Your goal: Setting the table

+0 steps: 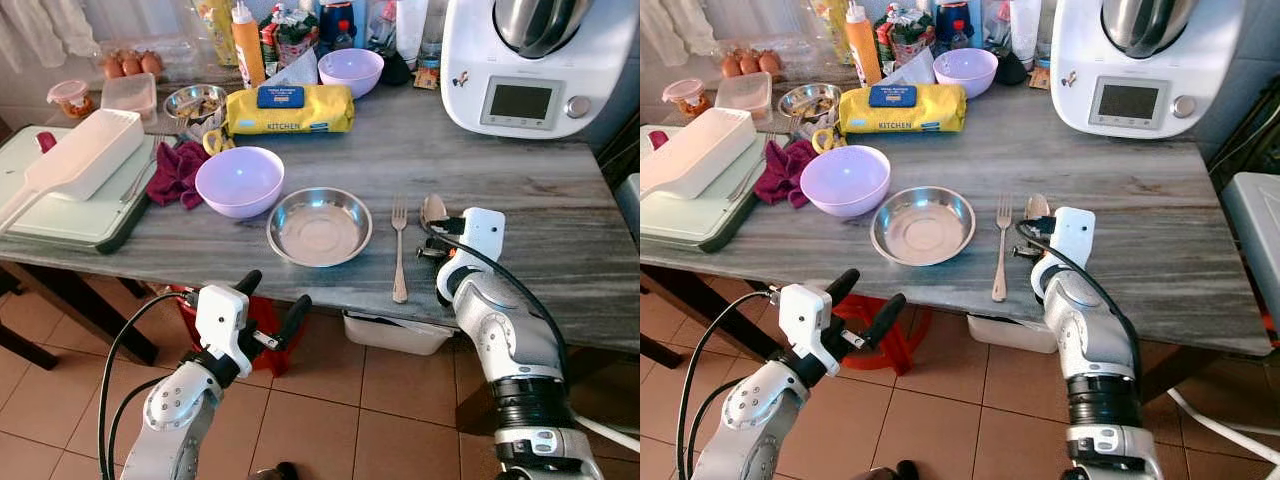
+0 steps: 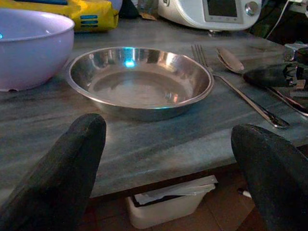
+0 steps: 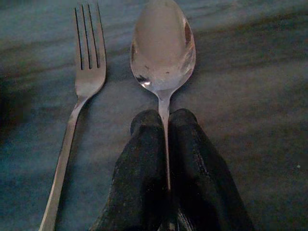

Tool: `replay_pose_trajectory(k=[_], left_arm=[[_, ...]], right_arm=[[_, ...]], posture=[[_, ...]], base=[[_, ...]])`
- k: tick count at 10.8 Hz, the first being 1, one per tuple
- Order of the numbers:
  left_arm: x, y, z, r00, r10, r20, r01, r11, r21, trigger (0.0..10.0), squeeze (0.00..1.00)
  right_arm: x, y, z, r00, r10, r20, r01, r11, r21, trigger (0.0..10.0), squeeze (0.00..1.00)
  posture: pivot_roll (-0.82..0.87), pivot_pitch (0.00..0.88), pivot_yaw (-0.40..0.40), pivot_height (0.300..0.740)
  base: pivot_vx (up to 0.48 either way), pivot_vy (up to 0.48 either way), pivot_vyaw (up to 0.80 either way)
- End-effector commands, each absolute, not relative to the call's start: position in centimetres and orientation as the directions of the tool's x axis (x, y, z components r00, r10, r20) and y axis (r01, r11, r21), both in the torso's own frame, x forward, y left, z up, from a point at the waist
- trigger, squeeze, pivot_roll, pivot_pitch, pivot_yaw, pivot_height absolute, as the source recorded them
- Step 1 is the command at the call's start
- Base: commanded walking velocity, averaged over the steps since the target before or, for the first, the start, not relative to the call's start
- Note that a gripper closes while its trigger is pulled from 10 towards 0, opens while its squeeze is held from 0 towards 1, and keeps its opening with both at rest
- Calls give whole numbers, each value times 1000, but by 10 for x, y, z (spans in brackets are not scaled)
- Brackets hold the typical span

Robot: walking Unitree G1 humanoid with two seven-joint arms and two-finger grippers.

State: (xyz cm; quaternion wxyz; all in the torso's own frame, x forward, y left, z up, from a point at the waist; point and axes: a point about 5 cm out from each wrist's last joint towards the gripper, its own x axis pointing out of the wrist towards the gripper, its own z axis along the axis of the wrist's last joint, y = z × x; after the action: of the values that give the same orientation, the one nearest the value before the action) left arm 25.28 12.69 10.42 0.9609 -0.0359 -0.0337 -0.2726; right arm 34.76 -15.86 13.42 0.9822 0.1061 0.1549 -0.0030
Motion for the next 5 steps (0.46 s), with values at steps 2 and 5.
replay_pose_trajectory(k=[2,5], left_arm=[[252,131,101,853,-518,63,521,852,-46,10000,0],[252,130,100,854,-517,59,520,853,-45,10000,0]], right_arm=[[334,-154,90,872,31,-489,94,969,227,3961,0],[337,-149,91,875,43,-482,89,965,247,4627,1000]], posture=[[-27,171,87,740],[-22,172,86,740]], base=[[0,0,0],[0,0,0]])
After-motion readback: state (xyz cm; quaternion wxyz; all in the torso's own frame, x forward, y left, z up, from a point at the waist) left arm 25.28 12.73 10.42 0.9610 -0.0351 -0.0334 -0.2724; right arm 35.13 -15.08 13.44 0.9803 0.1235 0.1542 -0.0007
